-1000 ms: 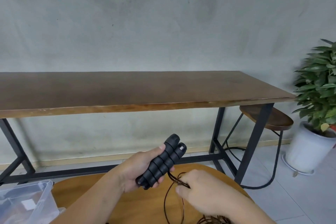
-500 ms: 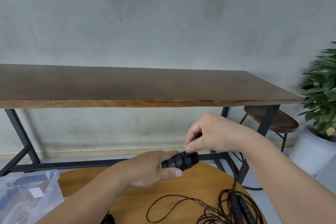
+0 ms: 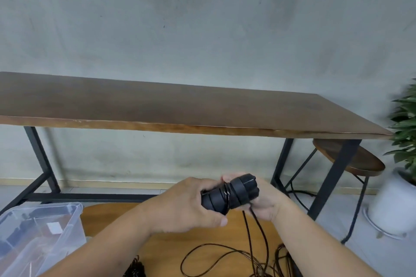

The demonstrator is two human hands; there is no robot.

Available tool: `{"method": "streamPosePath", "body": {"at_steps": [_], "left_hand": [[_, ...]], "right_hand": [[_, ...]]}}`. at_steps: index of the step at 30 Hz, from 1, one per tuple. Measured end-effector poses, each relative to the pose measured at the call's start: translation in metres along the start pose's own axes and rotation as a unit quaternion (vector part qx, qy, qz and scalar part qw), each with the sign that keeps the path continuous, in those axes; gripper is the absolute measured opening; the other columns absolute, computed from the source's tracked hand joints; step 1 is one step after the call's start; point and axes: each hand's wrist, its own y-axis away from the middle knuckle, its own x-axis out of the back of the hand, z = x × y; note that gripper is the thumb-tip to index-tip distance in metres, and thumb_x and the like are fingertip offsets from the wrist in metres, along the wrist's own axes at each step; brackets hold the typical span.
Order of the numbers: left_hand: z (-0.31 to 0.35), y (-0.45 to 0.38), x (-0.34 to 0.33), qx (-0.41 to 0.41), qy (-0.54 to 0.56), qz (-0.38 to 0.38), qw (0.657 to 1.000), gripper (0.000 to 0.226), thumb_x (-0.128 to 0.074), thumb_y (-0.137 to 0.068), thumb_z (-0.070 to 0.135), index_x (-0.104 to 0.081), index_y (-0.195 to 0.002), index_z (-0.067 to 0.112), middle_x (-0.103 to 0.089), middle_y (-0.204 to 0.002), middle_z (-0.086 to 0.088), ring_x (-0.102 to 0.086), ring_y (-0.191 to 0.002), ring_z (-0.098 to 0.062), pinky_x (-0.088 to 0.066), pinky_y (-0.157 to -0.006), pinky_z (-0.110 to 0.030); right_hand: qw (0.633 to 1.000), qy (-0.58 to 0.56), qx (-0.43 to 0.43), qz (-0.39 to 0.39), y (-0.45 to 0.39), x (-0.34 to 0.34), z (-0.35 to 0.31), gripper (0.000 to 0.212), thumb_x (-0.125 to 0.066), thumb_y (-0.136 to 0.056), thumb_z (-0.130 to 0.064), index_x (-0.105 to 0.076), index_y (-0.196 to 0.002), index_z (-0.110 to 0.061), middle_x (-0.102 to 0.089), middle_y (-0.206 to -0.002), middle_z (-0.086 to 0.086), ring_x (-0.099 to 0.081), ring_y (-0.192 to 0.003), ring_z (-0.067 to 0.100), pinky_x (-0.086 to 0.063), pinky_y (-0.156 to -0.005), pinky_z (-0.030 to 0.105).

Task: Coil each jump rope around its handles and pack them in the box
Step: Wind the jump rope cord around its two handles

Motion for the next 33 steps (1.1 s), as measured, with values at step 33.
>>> {"method": "streamPosePath", "body": {"at_steps": [33], "left_hand": [[-0.010, -0.030, -0.026, 0.001, -0.553, 0.072, 0.830, 0.024, -0.044, -0.098, 0.030, -0.051, -0.117, 0.017, -0.054, -0.116, -0.004, -0.050, -0.103, -0.026, -0.033, -0.076, -0.033]], "right_hand": [[0.692, 0.718, -0.071, 0.030, 0.043, -0.077, -0.056, 0.016, -0.060, -0.086, -0.016, -0.071, -0.084, -0.005, -0.064, -0.075, 0.010, -0.055, -0.063, 0.022, -0.050, -0.060, 0.036]]}}
